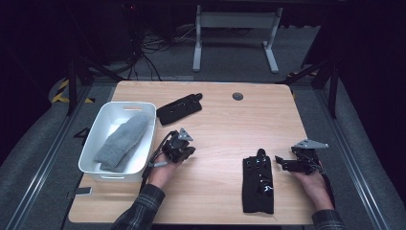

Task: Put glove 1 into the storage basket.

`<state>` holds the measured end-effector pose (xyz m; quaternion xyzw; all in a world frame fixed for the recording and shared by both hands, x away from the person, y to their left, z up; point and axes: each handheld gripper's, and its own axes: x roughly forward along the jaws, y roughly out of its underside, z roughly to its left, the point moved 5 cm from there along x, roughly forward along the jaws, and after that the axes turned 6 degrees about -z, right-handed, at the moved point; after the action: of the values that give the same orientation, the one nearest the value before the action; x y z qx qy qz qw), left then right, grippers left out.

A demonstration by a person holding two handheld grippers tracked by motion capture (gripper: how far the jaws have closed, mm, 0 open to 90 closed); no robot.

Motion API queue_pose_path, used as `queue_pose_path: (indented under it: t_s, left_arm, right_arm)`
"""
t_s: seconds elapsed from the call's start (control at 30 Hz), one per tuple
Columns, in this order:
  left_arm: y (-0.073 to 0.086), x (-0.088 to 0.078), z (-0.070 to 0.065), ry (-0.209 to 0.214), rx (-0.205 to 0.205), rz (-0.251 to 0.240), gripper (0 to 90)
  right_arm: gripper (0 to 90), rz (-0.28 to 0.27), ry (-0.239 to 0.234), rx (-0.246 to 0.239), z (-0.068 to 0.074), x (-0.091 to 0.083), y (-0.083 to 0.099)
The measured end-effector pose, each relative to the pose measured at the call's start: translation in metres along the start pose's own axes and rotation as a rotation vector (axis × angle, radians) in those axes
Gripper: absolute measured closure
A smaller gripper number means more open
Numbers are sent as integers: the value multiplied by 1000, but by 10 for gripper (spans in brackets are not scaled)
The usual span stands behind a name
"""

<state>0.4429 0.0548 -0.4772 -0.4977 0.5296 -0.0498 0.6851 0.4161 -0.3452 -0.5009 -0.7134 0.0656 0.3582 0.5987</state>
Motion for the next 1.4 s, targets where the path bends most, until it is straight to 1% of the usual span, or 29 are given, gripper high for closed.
queue_pose_path:
  t_s: [0.03,0.07,0.1,0.13,0.17,0.2,0.23,0.27,0.33,0.4,0.43,0.47,0.5,0.6,0.67,0.8,0.83,0.87,0.93,0.97,1.0,1.07,1.13,1.17,1.2,1.27,1.3,1.37,1.4]
  left_arm:
    - [-5,2,4,-18,-5,-7,899]
    - [-9,4,7,-19,-19,-21,899]
    - [-13,6,11,-27,-37,-19,899]
    - [-17,8,15,-43,-37,-17,899]
    - [-22,9,19,-58,-43,-29,899]
    - [-25,10,22,-64,-51,-35,899]
    - [-31,12,27,-78,-53,-44,899]
    - [-36,13,33,-89,-64,-46,899]
    - [-45,16,43,-116,-70,-51,899]
    - [-51,19,52,-135,-74,-54,899]
    - [-51,19,52,-135,-74,-54,899]
    - [-54,21,56,-144,-78,-57,899]
    - [-60,27,66,-162,-81,-54,899]
    - [-67,33,79,-190,-91,-60,899]
    - [-71,38,89,-195,-107,-61,899]
    - [-74,49,106,-213,-149,-71,900]
    - [-74,49,106,-213,-149,-71,900]
    - [-76,52,113,-215,-169,-84,899]
    - [-77,55,118,-235,-168,-82,899]
    - [-78,56,120,-232,-171,-80,899]
    - [-78,58,122,-238,-168,-73,899]
    - [-78,63,126,-264,-151,-54,899]
    - [-76,69,133,-273,-152,-41,899]
    - [-74,71,135,-276,-164,-36,899]
    - [-71,74,137,-270,-174,-24,899]
    - [-67,78,139,-252,-181,-15,900]
    - [-66,79,138,-243,-189,-19,900]
    - [-65,80,137,-241,-184,-14,900]
    - [-65,80,135,-238,-170,-3,900]
  right_arm:
    - [166,0,-1,-1,0,0,0]
    - [165,0,-2,-2,0,0,0]
    - [165,0,-2,-1,0,0,0]
    - [164,1,-2,-2,0,0,0]
    - [163,1,-3,-2,0,0,0]
    - [162,0,-4,-3,0,0,0]
    - [162,0,-6,-6,0,0,0]
    - [162,1,-5,-4,0,0,0]
    - [162,1,-5,-5,0,0,0]
    - [162,0,-5,-5,0,0,0]
    - [162,0,-5,-5,0,0,0]
    - [162,1,-6,-4,0,0,0]
    - [161,1,-6,-5,0,0,0]
    - [161,1,-6,-5,0,0,0]
    - [161,1,-6,-4,0,0,0]
    - [161,1,-6,-4,0,0,0]
    - [161,1,-6,-4,0,0,0]
    - [161,1,-6,-5,0,0,0]
    - [161,1,-7,-5,1,0,0]
    - [160,1,-7,-6,1,0,0]
    - [160,1,-7,-5,1,0,0]
    - [160,1,-7,-6,1,0,0]
    - [160,1,-8,-7,1,0,0]
    - [160,1,-11,-10,1,0,0]
    - [160,2,-12,-12,1,0,0]
    - [160,1,-12,-11,1,0,0]
    - [160,1,-13,-11,1,0,0]
    - [160,1,-13,-11,1,0,0]
    - [160,1,-13,-11,1,0,0]
